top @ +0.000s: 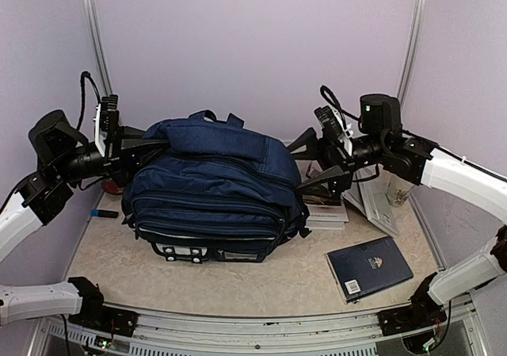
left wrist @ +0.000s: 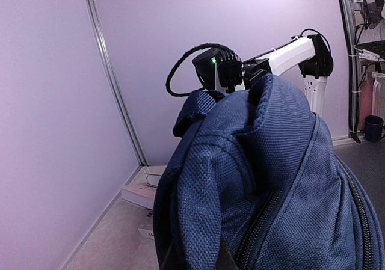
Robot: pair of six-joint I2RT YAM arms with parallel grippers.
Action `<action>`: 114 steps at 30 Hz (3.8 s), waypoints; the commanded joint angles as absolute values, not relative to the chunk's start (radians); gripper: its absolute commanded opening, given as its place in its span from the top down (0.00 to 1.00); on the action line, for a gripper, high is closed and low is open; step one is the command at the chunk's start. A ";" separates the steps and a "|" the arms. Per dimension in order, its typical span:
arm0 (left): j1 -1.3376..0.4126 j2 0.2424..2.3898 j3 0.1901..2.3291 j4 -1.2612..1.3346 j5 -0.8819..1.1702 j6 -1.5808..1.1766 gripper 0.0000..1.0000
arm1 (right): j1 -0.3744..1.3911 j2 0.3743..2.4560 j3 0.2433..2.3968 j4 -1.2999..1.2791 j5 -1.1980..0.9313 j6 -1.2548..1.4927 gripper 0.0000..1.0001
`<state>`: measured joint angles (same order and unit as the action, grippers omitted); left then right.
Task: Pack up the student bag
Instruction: Pass from the left arm to the right, then pass from the right arm to the left, then grab the largest pocket of the student bag.
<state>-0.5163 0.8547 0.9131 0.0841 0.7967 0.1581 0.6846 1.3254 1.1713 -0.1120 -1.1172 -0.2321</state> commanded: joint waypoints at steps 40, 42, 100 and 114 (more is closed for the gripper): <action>-0.422 0.980 1.012 0.000 0.215 -0.029 0.02 | 0.614 1.473 1.027 0.392 -0.259 0.771 1.00; -0.575 0.998 0.971 -0.049 0.160 0.070 0.03 | 0.617 1.476 1.009 0.452 -0.276 0.823 1.00; -1.009 1.282 0.822 0.195 -0.314 -0.083 1.00 | 0.801 1.288 1.269 -0.053 0.049 0.333 0.46; -0.990 1.303 0.874 0.236 -0.256 -0.088 1.00 | 0.978 1.446 1.273 -0.011 -0.221 0.241 0.75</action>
<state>-0.9890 1.3170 0.8265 0.1440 -0.2760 -0.0414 0.9188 1.3170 1.2564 0.0067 -0.1127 0.2687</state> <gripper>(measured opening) 0.097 0.269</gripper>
